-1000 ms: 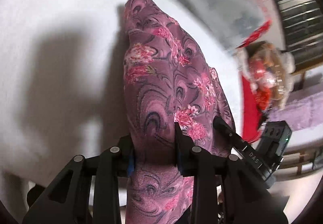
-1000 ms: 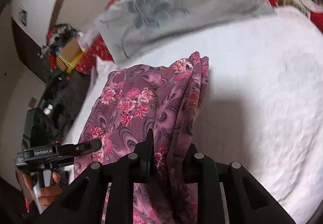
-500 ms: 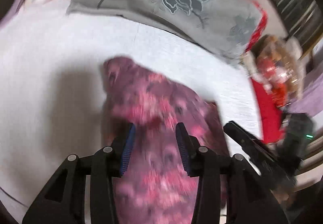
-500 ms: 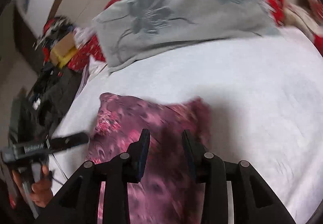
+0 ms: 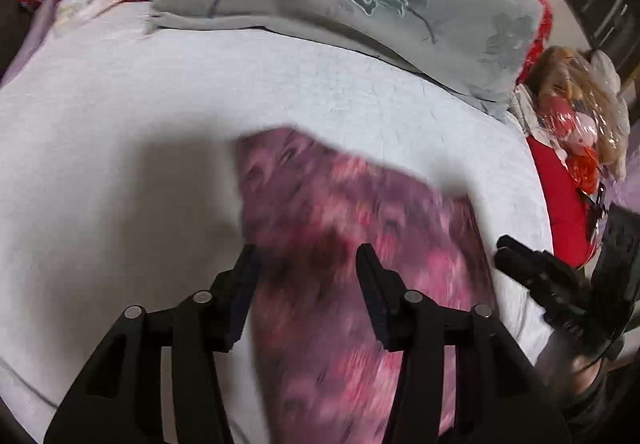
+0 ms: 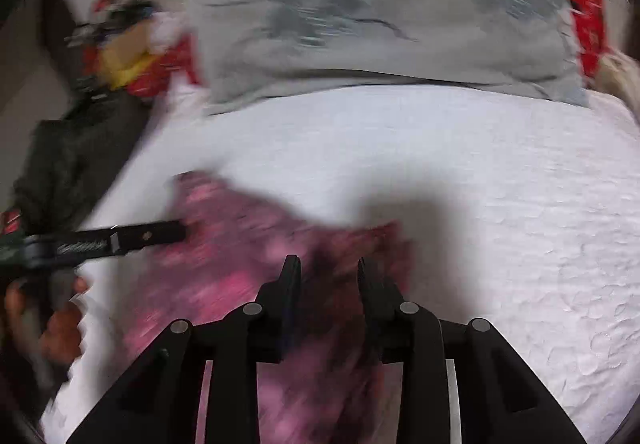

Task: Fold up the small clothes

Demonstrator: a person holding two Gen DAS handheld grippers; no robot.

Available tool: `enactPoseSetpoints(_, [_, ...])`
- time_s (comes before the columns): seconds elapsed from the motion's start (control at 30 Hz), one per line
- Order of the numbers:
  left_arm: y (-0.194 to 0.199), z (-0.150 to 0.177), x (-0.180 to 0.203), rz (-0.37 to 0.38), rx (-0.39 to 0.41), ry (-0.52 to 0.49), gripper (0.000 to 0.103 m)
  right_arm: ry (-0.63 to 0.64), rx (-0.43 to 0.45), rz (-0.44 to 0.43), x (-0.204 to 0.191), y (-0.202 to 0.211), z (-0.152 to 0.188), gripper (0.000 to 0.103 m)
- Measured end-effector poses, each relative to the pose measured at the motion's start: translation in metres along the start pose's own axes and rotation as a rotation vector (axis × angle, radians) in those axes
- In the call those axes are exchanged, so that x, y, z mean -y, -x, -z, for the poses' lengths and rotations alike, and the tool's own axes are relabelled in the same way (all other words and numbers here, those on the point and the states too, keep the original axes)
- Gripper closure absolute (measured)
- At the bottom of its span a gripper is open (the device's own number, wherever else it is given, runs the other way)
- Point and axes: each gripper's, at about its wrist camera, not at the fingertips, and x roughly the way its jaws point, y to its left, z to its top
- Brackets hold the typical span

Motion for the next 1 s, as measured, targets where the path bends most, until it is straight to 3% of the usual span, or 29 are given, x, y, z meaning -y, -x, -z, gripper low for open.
enactPoseSetpoints(0.07, [-0.001,0.025,-0.005,-0.010,-0.010,0.002,0.049,0.014,-0.015,-0.037,-0.003,0.001,0.016,0.061])
enactPoseSetpoints(0.17, [-0.030,0.043,-0.004,-0.032,-0.085,0.001,0.045,0.074,-0.154,0.111,-0.001,-0.032,0.047,0.060])
enactPoseSetpoints(0.2, [-0.030,0.045,-0.005,-0.041,-0.076,0.010,0.045,0.076,-0.107,0.109,-0.001,-0.029,0.051,0.060])
enactPoseSetpoints(0.3, [-0.003,0.048,-0.003,-0.034,-0.053,0.020,0.047,0.006,-0.095,0.142,-0.007,-0.008,0.049,0.060])
enactPoseSetpoints(0.37, [0.017,0.062,0.004,-0.037,-0.012,-0.025,0.047,0.004,-0.058,0.082,-0.013,0.012,0.056,0.057])
enactPoseSetpoints(0.43, [0.017,0.079,0.008,-0.060,-0.001,-0.052,0.039,0.028,-0.056,0.073,-0.018,0.022,0.072,0.057])
enactPoseSetpoints(0.53, [-0.001,0.094,0.010,-0.099,-0.026,-0.068,0.035,0.071,-0.161,0.195,-0.011,0.001,0.096,0.050])
enactPoseSetpoints(0.63, [0.017,0.094,0.005,-0.078,-0.014,-0.029,0.036,0.005,-0.120,0.208,-0.008,0.016,0.097,0.045])
enactPoseSetpoints(0.73, [0.027,0.102,0.008,-0.113,0.026,-0.065,0.034,0.047,-0.089,0.248,-0.018,0.028,0.098,0.042])
enactPoseSetpoints(0.87, [0.008,0.114,0.001,-0.125,-0.020,-0.071,0.022,0.056,-0.107,0.306,-0.015,0.019,0.108,0.034])
enactPoseSetpoints(0.93, [0.008,0.119,-0.001,-0.110,-0.038,-0.045,0.021,0.001,-0.110,0.338,-0.008,0.017,0.105,0.023])
enactPoseSetpoints(1.0, [0.014,0.120,-0.003,-0.104,-0.037,-0.038,0.021,-0.013,-0.111,0.341,-0.008,0.021,0.105,0.022])
